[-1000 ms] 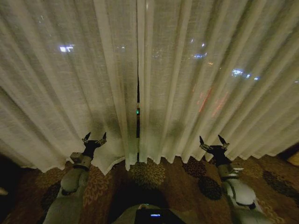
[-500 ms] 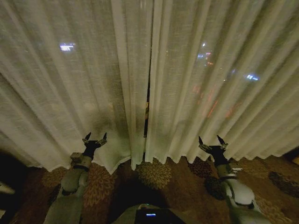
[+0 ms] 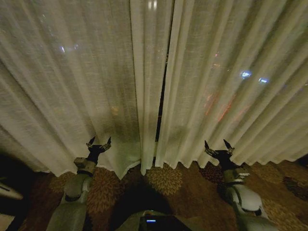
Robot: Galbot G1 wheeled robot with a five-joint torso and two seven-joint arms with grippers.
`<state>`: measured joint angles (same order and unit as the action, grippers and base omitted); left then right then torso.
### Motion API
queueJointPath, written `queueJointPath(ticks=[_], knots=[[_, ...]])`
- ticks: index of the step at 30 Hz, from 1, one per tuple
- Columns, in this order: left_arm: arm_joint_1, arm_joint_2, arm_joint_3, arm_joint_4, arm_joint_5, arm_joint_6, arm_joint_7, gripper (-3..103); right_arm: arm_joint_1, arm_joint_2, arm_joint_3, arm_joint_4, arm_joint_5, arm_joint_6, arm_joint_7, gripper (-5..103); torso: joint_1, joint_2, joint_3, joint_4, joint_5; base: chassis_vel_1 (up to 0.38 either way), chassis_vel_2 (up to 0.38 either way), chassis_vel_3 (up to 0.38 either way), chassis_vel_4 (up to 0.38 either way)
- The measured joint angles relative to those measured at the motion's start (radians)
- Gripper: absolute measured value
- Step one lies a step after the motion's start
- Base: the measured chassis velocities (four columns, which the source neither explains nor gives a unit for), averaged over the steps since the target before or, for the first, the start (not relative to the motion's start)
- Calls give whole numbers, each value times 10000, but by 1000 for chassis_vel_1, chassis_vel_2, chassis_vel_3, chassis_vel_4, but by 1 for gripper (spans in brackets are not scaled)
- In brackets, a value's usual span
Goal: Open the curtains by pulling them apart, changing their state from closed to fully open.
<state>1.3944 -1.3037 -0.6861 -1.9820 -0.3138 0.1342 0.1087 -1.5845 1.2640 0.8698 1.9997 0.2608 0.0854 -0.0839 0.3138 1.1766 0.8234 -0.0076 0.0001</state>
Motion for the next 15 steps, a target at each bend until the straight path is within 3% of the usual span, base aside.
queueJointPath(ticks=[15], knots=[[-3, -82, 97, 33, 64, 29, 23, 100, 22, -39, -7, -31, 49, 9, -14, 100, 0, 0, 0, 0, 0, 111, 109, -111, -117]])
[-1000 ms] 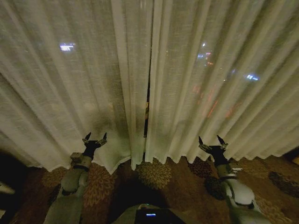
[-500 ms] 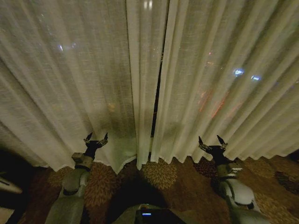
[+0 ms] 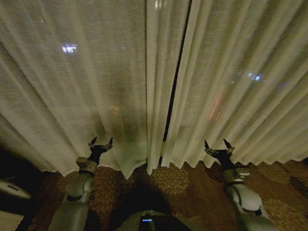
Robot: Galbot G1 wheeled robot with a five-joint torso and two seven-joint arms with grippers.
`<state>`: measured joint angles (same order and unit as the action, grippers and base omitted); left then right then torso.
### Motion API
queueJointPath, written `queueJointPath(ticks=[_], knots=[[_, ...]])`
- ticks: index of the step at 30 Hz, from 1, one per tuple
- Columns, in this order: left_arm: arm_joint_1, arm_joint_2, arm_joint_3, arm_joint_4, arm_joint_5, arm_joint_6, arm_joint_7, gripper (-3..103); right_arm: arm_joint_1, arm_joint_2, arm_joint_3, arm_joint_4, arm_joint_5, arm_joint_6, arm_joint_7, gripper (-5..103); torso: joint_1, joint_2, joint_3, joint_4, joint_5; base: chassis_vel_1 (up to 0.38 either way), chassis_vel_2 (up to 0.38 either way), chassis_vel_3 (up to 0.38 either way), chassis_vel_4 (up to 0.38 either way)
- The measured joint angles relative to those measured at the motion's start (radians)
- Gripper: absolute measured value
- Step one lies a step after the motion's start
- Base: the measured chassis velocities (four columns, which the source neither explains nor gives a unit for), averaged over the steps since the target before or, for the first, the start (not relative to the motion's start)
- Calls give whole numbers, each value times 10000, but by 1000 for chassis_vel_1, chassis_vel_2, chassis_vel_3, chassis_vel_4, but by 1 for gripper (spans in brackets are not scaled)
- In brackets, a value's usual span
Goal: Open the curtains by pulling them apart, changing their state from closed to fully open.
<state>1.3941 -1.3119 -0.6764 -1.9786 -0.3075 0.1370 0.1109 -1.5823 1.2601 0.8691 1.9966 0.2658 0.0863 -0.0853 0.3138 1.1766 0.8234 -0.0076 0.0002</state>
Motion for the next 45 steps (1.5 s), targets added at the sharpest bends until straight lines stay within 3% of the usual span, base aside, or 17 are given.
queueJointPath(ticks=[45], knots=[[155, -166, -54, -27, 86, -291, 120, 100, 54, -118, -3, -53, -2, -15, -197, 100, 0, 0, 0, 0, -1, -15, 27, 12, -23]])
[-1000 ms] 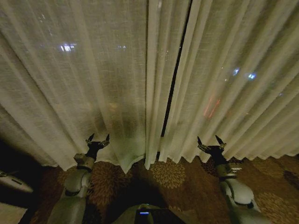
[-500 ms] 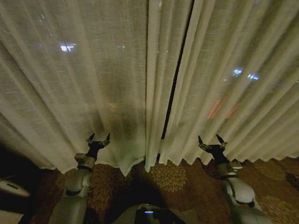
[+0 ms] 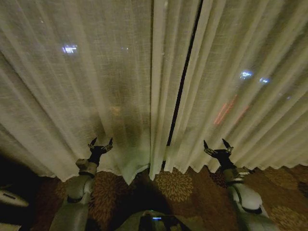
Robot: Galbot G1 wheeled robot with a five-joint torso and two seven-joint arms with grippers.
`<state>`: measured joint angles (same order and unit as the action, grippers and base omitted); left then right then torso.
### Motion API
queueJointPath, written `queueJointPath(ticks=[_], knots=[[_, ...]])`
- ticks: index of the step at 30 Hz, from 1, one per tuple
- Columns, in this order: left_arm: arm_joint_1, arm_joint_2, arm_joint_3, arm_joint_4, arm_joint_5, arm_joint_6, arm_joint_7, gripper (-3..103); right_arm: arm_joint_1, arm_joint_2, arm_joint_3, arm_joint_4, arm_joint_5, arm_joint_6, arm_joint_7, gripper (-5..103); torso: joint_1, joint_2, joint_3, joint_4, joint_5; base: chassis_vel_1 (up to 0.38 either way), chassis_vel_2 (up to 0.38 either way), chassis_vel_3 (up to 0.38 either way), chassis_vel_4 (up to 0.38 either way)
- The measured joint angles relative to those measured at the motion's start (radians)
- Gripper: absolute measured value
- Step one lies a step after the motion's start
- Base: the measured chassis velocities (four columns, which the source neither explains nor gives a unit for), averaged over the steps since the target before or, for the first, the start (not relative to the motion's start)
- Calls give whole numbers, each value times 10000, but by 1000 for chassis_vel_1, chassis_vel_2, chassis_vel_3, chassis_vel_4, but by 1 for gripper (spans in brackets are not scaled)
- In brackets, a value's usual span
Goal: Open the curtains by pulling them apart, changing their state from closed to fully open.
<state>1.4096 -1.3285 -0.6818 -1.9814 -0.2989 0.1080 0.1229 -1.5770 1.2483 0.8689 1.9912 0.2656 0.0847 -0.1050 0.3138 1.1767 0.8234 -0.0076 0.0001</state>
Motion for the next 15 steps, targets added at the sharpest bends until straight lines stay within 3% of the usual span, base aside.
queueJointPath(ticks=[15], knots=[[20, 21, 28, -1, 12, -43, 34, 100, 7, 14, 38, 3, -2, 0, 21, 100, 1, -1, 0, 1, -1, 22, 78, -17, -84]])
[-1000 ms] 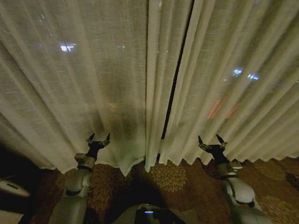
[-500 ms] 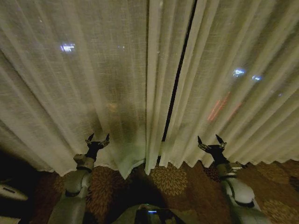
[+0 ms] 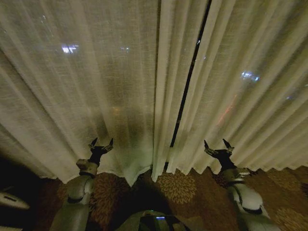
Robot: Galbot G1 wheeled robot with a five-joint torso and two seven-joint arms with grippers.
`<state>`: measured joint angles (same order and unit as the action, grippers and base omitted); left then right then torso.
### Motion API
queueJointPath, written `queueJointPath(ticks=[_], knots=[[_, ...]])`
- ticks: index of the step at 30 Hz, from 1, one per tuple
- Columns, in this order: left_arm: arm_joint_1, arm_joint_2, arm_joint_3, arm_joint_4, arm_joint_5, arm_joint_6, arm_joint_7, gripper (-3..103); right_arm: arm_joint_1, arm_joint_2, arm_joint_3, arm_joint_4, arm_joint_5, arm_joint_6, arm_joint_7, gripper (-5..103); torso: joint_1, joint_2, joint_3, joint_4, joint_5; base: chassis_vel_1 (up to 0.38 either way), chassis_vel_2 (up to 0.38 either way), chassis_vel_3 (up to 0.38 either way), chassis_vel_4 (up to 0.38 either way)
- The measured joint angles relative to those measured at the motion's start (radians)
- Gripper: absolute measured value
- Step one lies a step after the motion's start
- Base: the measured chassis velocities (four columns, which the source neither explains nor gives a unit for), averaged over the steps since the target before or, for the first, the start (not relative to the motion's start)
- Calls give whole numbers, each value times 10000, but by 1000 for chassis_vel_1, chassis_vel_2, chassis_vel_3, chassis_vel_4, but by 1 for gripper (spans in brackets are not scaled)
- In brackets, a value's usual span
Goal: Open the curtains by pulling them apart, changing their state from closed to fully open.
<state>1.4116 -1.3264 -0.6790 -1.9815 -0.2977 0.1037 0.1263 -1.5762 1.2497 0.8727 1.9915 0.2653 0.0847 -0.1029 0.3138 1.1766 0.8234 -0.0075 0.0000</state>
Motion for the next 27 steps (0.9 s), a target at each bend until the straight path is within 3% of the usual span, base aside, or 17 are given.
queueJointPath(ticks=[14, 20, 27], knots=[[42, 2, 46, 13, 72, -36, 30, 100, 50, 14, -151, -56, -56, -67, -1, 100, 0, 1, 0, 0, 1, 30, 69, -36, -68], [56, -9, 23, 13, 68, -36, 30, 100, 234, 2, -378, -78, 5, -426, 4, 100, 0, 1, 0, 0, -1, 23, 37, -24, -42], [137, -22, -1, 78, 52, -76, 29, 100, 932, -229, -804, -587, 1070, -1057, 286, 100, 0, 1, 0, -1, 3, 0, 0, 0, 0]])
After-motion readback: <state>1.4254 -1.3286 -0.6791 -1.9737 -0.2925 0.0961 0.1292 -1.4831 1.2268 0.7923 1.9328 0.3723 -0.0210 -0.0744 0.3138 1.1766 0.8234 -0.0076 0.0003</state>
